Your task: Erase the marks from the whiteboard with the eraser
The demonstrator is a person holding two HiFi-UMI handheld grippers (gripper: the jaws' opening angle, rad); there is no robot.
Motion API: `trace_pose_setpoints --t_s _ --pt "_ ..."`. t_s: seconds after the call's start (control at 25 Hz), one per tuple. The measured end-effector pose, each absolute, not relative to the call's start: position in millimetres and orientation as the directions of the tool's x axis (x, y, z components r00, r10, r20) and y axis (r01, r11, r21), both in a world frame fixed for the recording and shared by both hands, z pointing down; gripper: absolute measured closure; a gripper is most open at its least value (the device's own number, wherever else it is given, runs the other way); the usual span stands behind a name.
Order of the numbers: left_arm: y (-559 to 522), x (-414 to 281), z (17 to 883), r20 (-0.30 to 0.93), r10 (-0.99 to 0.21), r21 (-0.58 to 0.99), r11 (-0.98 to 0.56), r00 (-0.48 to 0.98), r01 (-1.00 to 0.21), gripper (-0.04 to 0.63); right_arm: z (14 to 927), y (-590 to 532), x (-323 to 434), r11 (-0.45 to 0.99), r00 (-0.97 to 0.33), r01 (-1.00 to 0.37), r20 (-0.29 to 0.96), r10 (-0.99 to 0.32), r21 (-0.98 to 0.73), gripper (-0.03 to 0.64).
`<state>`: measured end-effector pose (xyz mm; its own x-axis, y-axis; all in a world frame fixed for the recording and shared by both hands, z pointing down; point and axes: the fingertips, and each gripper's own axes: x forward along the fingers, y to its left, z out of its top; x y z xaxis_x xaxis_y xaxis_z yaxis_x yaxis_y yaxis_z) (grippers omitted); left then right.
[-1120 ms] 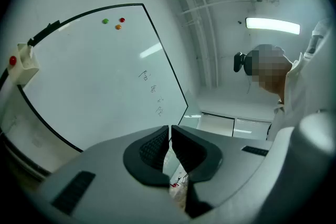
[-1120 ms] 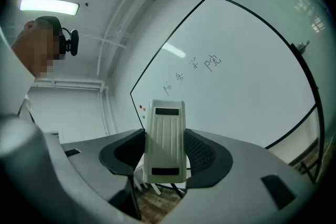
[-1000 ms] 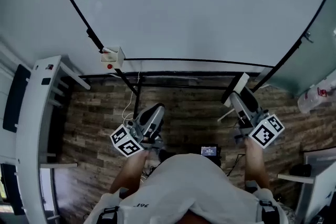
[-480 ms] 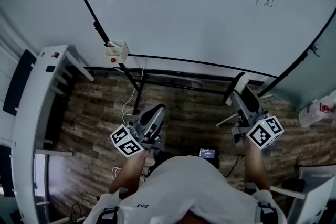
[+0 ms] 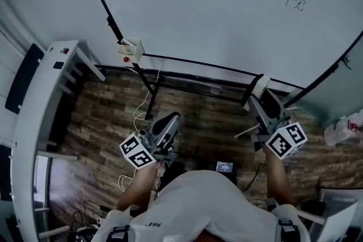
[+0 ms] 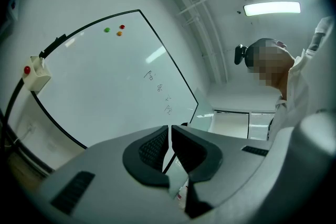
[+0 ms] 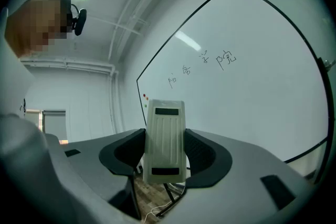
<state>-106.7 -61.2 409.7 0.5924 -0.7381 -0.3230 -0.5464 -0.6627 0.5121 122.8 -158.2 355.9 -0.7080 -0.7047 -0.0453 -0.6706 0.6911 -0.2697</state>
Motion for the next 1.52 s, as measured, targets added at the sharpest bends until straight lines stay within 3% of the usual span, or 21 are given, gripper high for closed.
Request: trace_pose_setpoints --t_s 0.52,0.96,1.52 --pt "-106.0 -174.8 407.2 -0.312 -0.735 0.506 -0.665 0.603 -0.549 0.586 364.0 -207.0 42.4 0.65 -0.665 -0.738 0.029 -0.746 -0.182 0.362" --pt "-162.9 -241.4 394.1 -0.305 -0.671 0.441 -0.728 0.676 -0.525 0.586 336.7 -256.5 -12.0 0.557 -0.559 -0.819 -0.026 -0.829 -0.141 0.362" --pt "-206.6 -246.1 378.5 -0.321 -0.637 0.392 -0.763 0.701 -0.514 0.586 302.3 -293.9 -32.4 0.504 -0.503 -0.863 -0.047 -0.863 -0.019 0.362"
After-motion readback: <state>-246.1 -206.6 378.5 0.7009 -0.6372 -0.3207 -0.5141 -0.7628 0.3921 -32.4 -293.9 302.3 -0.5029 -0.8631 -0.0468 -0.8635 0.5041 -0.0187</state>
